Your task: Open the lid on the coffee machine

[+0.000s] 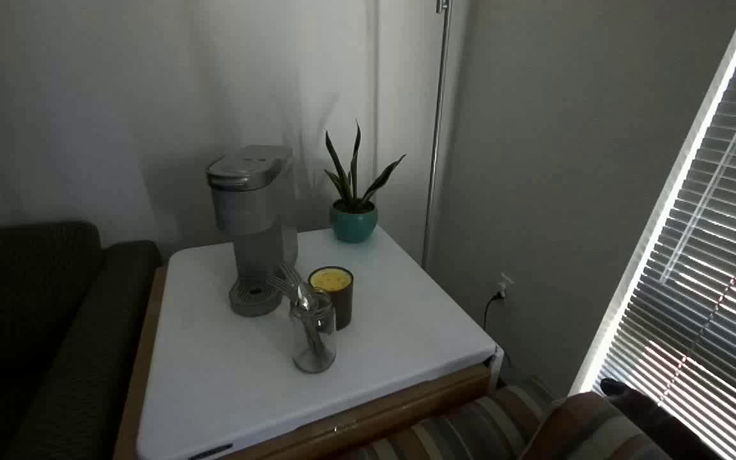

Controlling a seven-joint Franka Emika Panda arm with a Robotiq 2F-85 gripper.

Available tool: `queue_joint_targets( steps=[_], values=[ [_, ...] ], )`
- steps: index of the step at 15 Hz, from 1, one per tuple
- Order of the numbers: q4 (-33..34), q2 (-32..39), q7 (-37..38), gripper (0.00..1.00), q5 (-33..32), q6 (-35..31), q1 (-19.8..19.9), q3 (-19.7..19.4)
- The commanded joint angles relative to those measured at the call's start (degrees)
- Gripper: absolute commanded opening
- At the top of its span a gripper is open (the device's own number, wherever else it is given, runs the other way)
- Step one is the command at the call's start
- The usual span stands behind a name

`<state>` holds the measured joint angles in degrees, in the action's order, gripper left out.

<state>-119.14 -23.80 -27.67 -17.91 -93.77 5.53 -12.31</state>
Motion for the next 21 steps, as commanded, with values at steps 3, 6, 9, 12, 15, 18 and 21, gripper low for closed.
queue_joint_targets(
  steps=[3, 6, 9, 12, 15, 18, 21],
  values=[
    [0.15, 0.85, -0.78, 1.00, 0.50, -0.73, -0.41, -0.42],
    [0.39, 2.94, -1.88, 1.00, 2.25, -2.94, -1.25, -0.90],
    [1.16, 6.83, -4.38, 1.00, 5.59, -6.01, -2.48, -1.21],
    [2.19, 11.62, -7.77, 1.00, 10.10, -9.75, -3.23, -0.90],
    [2.94, 16.29, -11.40, 1.00, 15.92, -14.14, -3.49, -0.31],
    [3.76, 20.27, -15.62, 1.00, 23.85, -17.61, -3.40, 0.58],
    [4.54, 23.45, -19.51, 1.00, 32.29, -19.47, -3.16, 2.08]
  ],
)
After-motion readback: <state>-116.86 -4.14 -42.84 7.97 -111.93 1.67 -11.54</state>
